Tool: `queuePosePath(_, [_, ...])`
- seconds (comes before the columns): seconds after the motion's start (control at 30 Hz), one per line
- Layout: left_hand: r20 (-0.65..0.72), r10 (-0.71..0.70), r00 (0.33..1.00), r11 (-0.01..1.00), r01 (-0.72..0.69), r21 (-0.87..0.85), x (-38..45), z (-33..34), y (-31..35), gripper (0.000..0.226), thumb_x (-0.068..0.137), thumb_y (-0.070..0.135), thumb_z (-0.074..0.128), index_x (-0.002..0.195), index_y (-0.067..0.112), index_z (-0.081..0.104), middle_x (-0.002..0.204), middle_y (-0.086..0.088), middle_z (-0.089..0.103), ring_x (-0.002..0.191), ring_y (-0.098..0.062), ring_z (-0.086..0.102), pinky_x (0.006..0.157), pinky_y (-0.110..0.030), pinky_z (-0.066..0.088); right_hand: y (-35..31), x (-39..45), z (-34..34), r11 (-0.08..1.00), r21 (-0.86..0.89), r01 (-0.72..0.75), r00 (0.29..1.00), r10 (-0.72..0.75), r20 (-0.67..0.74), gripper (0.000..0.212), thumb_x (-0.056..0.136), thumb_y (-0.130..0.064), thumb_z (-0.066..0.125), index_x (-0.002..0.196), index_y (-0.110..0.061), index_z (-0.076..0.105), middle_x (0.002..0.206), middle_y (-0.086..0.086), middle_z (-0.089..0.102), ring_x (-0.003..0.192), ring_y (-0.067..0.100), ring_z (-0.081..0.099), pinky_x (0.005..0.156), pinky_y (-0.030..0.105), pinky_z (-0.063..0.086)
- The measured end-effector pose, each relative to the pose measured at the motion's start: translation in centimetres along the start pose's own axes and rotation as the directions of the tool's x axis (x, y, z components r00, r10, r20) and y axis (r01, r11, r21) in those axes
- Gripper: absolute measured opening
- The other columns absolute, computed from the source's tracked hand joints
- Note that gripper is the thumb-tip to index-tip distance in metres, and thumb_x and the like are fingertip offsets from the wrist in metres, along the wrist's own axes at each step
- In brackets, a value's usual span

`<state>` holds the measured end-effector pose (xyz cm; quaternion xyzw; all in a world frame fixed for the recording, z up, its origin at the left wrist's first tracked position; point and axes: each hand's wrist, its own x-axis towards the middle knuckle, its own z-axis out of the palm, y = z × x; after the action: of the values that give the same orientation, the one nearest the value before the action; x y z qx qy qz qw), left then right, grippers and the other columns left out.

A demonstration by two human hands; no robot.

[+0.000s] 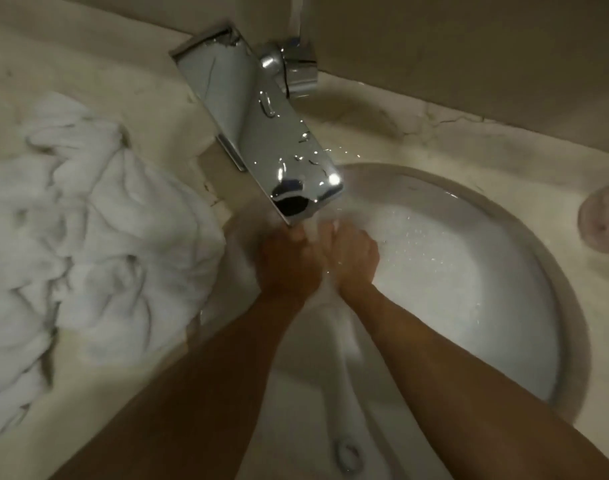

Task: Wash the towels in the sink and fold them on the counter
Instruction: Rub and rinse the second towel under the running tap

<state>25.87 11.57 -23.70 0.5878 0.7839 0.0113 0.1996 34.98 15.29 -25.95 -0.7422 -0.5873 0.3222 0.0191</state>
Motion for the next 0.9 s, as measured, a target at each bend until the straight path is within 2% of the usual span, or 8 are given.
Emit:
queuePosePath(0.13, [-0.134,-0.128,0.983,0.969,0.095,-0.227,-1.2,-2.7,1.0,0.033,0.095,0.035,0.051,0.093,0.007,0.068,0.082,-0.012,0.069,0.075,-0.031,0.068,0.066,-0.033,0.052,-0.1,-1.9,-2.5,0.952,0.303,0.040,0.998,-0.052,0.031,0.038,0.098,-0.039,0.045,0.065,-0.022,0.052,0.064,-0.004,0.057,0.066,0.014,0.054,0.061,0.032,0.037])
queuePosePath(0.2, [-0.179,-0.105,0.978,0.987,0.081,-0.138,-3.2,-3.1,0.7,0.035,0.101,0.037,0.041,0.104,0.011,0.065,0.095,-0.013,0.065,0.088,-0.034,0.059,0.072,-0.037,0.042,0.3,-4.6,-2.8,0.901,0.396,0.175,0.984,-0.158,-0.075,0.034,0.099,-0.039,0.041,0.077,-0.018,0.055,0.073,-0.003,0.060,0.071,0.014,0.054,0.065,0.031,0.039])
queuePosePath(0.33, [-0.155,0.189,0.970,0.982,-0.187,0.030,-6.3,1.1,-1.9,0.024,0.099,0.017,0.043,0.110,0.009,0.064,0.107,-0.013,0.063,0.101,-0.032,0.062,0.090,-0.040,0.047,2.2,-9.8,1.5,0.914,0.358,0.191,0.972,-0.125,-0.199,0.045,0.104,-0.044,0.031,0.105,-0.013,0.063,0.101,0.007,0.064,0.091,0.024,0.059,0.081,0.044,0.051])
queuePosePath(0.43, [-0.121,0.275,0.954,0.960,-0.265,0.090,-6.9,3.2,-3.5,0.041,0.102,0.027,0.042,0.138,0.010,0.053,0.144,-0.012,0.051,0.138,-0.027,0.045,0.114,-0.043,0.035,3.4,-10.6,5.0,0.953,0.192,0.235,0.961,-0.198,-0.195,0.039,0.098,-0.030,0.058,0.131,-0.009,0.058,0.134,0.010,0.059,0.124,0.025,0.055,0.104,0.045,0.047])
queuePosePath(0.57, [-0.207,0.279,0.938,0.958,-0.257,0.130,-4.0,2.8,-3.1,0.023,0.093,0.025,0.046,0.107,0.017,0.062,0.112,-0.005,0.065,0.108,-0.024,0.060,0.094,-0.040,0.043,4.1,-6.5,5.5,0.905,-0.061,0.421,0.871,-0.422,-0.253,0.017,0.088,-0.016,0.057,0.104,-0.010,0.061,0.108,0.012,0.063,0.095,0.031,0.058,0.078,0.041,0.052])
queuePosePath(0.63, [-0.192,0.190,0.963,0.979,-0.171,0.115,-2.5,2.7,-2.6,0.012,0.090,0.024,0.049,0.085,0.022,0.060,0.084,-0.002,0.064,0.084,-0.025,0.061,0.083,-0.040,0.041,3.3,-4.6,4.3,0.905,-0.118,0.409,0.878,-0.425,-0.221,0.007,0.087,-0.018,0.054,0.094,-0.016,0.054,0.095,0.006,0.059,0.084,0.025,0.054,0.065,0.035,0.049])
queuePosePath(0.77, [-0.085,-0.092,0.992,0.983,0.104,0.152,-0.6,2.1,-0.6,0.027,0.093,0.035,0.044,0.092,0.024,0.069,0.087,0.003,0.069,0.089,-0.024,0.064,0.088,-0.037,0.035,0.9,-2.5,1.2,0.975,-0.028,0.221,0.975,-0.222,-0.006,0.016,0.099,-0.029,0.043,0.092,-0.022,0.056,0.088,-0.003,0.057,0.083,0.019,0.054,0.070,0.032,0.041])
queuePosePath(0.9, [-0.020,-0.423,0.906,0.858,0.393,-0.332,0.3,0.3,1.2,0.035,0.102,0.037,0.038,0.115,0.015,0.062,0.107,-0.008,0.066,0.102,-0.027,0.064,0.082,-0.035,0.045,0.1,-1.3,-0.5,0.989,0.089,0.119,0.992,-0.122,0.023,0.026,0.102,-0.034,0.036,0.085,-0.021,0.051,0.075,-0.005,0.054,0.076,0.020,0.056,0.069,0.032,0.037])
